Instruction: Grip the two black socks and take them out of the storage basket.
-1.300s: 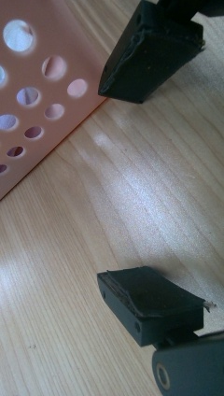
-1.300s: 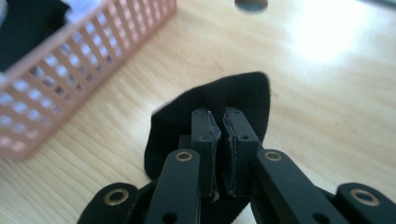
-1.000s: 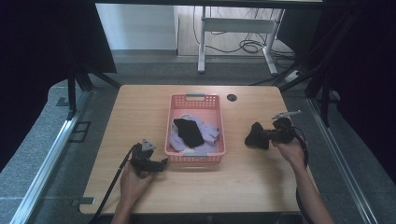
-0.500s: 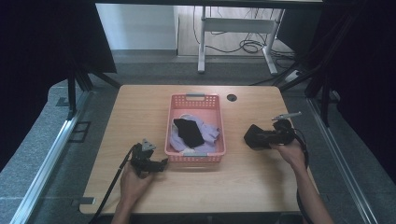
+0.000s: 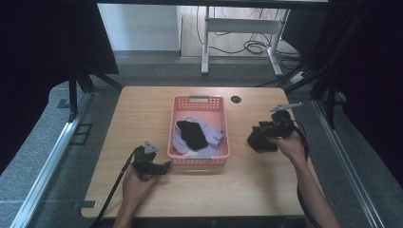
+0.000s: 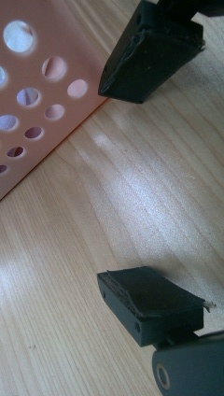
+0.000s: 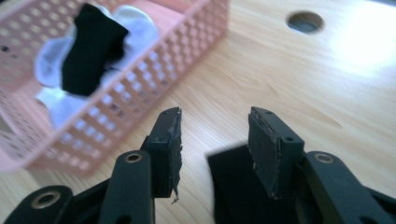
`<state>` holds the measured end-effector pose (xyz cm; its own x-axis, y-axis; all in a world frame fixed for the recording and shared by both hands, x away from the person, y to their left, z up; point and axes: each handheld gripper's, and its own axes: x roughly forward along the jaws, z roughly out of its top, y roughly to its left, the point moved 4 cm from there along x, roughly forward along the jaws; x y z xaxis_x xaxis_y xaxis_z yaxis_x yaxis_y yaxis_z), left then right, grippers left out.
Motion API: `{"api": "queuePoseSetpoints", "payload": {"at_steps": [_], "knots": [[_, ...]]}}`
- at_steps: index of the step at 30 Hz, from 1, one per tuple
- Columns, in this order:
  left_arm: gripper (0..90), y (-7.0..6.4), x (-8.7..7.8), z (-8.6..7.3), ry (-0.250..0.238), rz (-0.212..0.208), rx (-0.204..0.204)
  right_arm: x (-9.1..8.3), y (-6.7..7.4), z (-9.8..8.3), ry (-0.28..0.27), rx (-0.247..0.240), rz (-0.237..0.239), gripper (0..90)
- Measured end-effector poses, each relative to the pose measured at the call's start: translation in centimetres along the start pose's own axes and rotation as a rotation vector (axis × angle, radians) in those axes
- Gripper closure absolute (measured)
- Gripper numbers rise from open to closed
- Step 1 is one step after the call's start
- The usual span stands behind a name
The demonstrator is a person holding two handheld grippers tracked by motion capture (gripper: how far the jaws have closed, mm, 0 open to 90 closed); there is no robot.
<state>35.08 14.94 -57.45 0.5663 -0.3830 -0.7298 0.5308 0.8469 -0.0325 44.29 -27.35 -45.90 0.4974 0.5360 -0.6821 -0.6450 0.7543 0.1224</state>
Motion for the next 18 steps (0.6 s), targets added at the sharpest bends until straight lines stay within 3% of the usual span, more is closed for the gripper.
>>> {"api": "queuePoseSetpoints", "payload": {"at_steps": [8, 18], "knots": [[10.4, 0.0, 0.0, 0.0, 0.000, 0.000, 0.000, 2.3, 3.5, 2.9, -0.012, -0.047, 0.073, 52.9], [10.4, 0.0, 0.0, 0.0, 0.001, -0.002, 0.003, 5.5, 6.6, 4.9, 0.017, -0.098, 0.112, 50.3]]}}
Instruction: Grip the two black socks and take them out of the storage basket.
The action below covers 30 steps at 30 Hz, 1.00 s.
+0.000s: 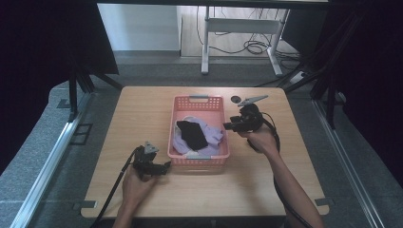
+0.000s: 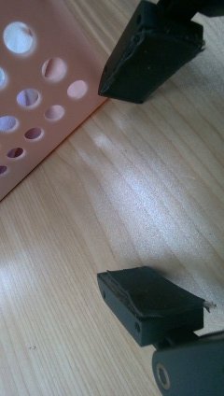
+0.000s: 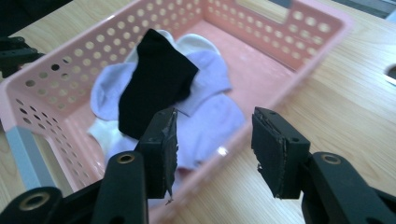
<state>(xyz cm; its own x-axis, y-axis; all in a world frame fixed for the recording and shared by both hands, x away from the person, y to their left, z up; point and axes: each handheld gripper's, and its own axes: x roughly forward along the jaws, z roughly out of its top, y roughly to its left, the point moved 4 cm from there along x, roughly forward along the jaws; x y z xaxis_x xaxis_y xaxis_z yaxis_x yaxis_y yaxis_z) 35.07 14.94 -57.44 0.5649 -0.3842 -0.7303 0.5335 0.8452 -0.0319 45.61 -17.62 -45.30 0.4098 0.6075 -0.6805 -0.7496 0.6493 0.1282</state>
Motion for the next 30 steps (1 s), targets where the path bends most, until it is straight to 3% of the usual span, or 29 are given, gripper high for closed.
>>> {"api": "queuePoseSetpoints", "payload": {"at_steps": [5, 15, 20, 27, 28, 30], "knots": [[10.4, 0.0, 0.0, 0.0, 0.000, -0.001, 0.001, 2.2, 1.7, 1.3, 0.019, -0.035, 0.023, 48.4], [10.4, 0.0, 0.0, 0.0, 0.003, -0.004, 0.007, 6.9, 3.8, 2.8, 0.088, -0.064, 0.043, 45.6], [10.4, 0.0, 0.0, 0.0, 0.002, -0.003, 0.005, 9.3, 4.3, 2.8, 0.154, -0.070, 0.012, 44.7], [10.4, 0.0, 0.0, 0.0, 0.002, -0.003, 0.005, 11.5, 4.6, 2.9, 0.213, -0.072, -0.010, 42.9], [10.4, 0.0, 0.0, 0.0, 0.003, -0.004, 0.007, 12.1, 4.7, 2.9, 0.254, -0.066, -0.021, 42.4], [10.4, 0.0, 0.0, 0.0, 0.001, -0.005, 0.007, 12.5, 4.7, 2.9, 0.281, -0.079, -0.043, 42.3]]}}
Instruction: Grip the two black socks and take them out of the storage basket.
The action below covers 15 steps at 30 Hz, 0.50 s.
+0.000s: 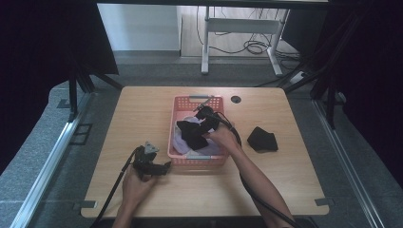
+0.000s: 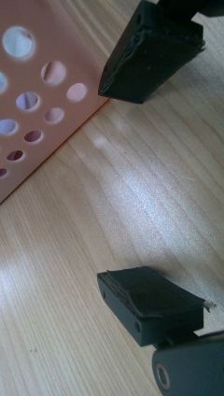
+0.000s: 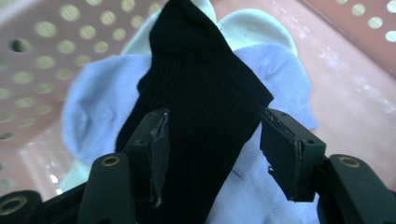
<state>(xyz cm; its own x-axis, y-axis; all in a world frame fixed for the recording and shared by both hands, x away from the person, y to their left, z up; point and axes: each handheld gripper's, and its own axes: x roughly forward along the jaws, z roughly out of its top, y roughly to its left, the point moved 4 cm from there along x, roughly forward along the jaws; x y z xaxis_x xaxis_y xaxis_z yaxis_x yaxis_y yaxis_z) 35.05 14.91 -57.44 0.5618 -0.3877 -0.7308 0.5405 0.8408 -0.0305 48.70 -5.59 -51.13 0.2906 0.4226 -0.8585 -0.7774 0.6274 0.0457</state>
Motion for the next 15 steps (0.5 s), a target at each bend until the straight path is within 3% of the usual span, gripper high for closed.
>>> {"api": "queuePoseSetpoints", "payload": {"at_steps": [6, 8, 12, 15], "knots": [[10.4, 0.0, 0.0, 0.0, -0.002, -0.001, -0.002, 1.4, 0.4, 0.4, 0.070, -0.008, -0.035, 47.2], [10.4, 0.0, 0.0, 0.0, -0.002, -0.001, -0.002, 1.7, 0.6, 0.4, 0.084, -0.008, -0.036, 55.4], [10.4, 0.0, 0.0, 0.0, -0.002, -0.002, -0.001, 1.7, 1.0, 0.4, 0.089, -0.027, -0.020, 80.4], [10.4, 0.0, 0.0, 0.0, -0.001, -0.001, 0.000, 1.3, 1.2, 0.5, 0.082, -0.038, -0.026, 83.4]]}}
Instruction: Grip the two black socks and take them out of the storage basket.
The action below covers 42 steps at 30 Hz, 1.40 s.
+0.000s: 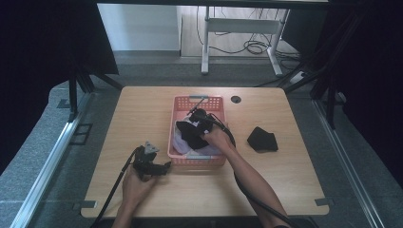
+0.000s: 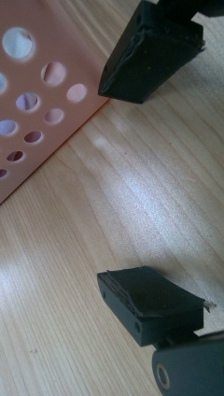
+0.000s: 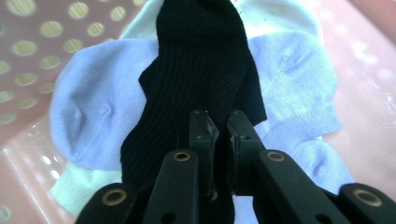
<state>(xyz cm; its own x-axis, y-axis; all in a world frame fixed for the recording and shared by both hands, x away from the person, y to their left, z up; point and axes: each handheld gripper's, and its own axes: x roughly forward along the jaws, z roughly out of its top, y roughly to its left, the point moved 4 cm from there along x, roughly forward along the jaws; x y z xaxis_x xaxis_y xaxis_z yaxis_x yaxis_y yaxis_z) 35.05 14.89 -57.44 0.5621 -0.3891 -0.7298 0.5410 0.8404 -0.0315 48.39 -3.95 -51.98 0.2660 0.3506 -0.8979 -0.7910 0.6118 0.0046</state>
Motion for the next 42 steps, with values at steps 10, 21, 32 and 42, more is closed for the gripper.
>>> {"api": "queuePoseSetpoints", "payload": {"at_steps": [10, 21, 32, 42], "knots": [[10.4, 0.0, 0.0, 0.0, 0.001, 0.000, 0.000, -3.0, 0.2, 0.7, -0.105, 0.002, 0.043, 83.8], [10.4, 0.0, 0.0, 0.0, -0.006, 0.000, -0.002, -6.6, 0.2, 1.1, -0.201, -0.003, 0.064, 83.6], [10.4, 0.0, 0.0, 0.0, -0.005, 0.001, -0.002, -10.5, -0.3, 1.2, -0.279, -0.008, 0.053, 83.6], [10.4, 0.0, 0.0, 0.0, -0.005, 0.001, -0.002, -12.4, -0.7, 0.6, -0.316, -0.010, 0.046, 83.6]]}}
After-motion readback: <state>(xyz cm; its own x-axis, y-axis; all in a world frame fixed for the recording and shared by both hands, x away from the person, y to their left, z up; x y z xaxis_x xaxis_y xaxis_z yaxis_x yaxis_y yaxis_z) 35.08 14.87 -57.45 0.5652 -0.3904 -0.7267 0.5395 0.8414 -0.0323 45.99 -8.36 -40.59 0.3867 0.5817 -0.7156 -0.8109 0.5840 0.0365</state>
